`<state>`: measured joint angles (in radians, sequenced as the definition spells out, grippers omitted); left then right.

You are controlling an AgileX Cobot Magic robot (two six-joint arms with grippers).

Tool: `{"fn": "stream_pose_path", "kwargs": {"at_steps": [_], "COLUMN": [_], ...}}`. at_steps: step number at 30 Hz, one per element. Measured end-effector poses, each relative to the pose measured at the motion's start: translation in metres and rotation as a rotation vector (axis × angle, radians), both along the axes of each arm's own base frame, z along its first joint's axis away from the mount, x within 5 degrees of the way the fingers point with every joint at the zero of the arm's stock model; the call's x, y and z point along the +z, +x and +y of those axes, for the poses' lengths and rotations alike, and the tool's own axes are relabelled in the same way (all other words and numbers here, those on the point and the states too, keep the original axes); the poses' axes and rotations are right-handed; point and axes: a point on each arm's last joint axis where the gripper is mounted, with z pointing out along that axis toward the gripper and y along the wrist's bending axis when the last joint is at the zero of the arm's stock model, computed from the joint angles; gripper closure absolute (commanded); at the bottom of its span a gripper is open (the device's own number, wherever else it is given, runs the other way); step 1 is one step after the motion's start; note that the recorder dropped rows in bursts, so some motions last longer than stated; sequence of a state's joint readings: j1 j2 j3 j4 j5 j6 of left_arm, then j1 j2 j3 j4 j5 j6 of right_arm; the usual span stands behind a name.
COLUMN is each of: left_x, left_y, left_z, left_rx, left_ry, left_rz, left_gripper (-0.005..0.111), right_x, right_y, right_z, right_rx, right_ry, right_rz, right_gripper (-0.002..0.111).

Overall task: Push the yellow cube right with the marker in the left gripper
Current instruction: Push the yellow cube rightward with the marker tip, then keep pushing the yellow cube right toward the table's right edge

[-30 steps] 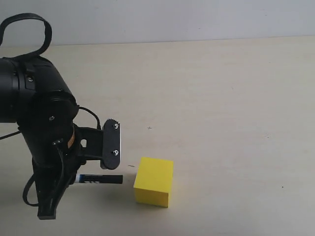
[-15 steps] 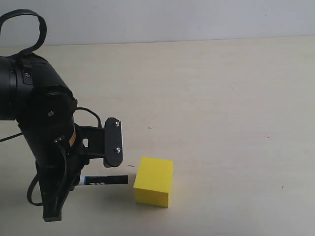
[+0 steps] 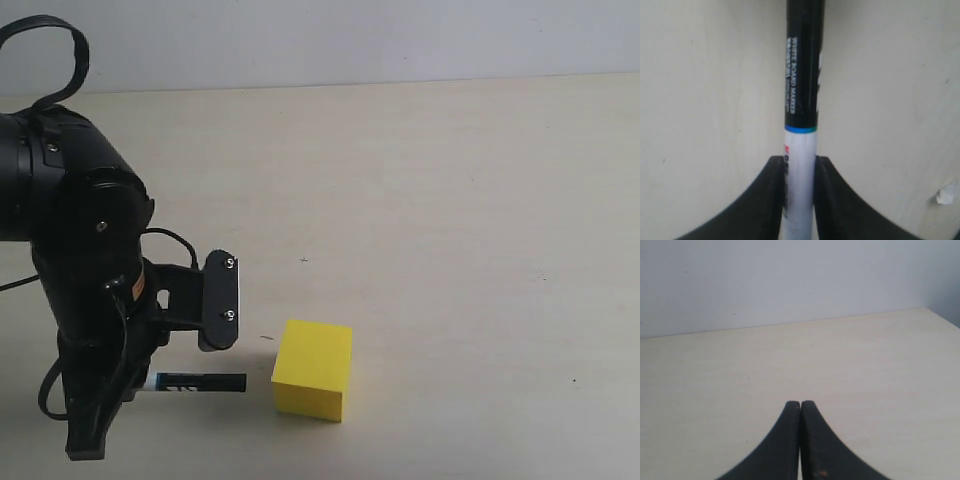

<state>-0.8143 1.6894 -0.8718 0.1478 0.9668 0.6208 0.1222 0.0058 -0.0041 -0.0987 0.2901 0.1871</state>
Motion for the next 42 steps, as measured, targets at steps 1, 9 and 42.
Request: {"fn": "stream_pose_path", "kwargs": {"at_steps": [1,9,42], "left_x": [0.000,0.000,-0.005], "left_y": [0.000,0.005,-0.008], "left_z": [0.000,0.005,-0.018], "left_rx": [0.002,0.039,0.072], "left_ry": [0.000,-0.016,-0.119], "left_rz": [0.000,0.007,0.030], "left_gripper": [0.107,0.107,0.107], "right_x": [0.000,0.000,0.000], "right_y": [0.000,0.000,0.000], "right_z": [0.000,0.000,0.000], "right_rx": [0.000,0.000,0.000], "right_ry": [0.000,0.000,0.000], "right_rz": [0.000,0.000,0.000], "right_gripper": [0.108,0.108,0.108]}}
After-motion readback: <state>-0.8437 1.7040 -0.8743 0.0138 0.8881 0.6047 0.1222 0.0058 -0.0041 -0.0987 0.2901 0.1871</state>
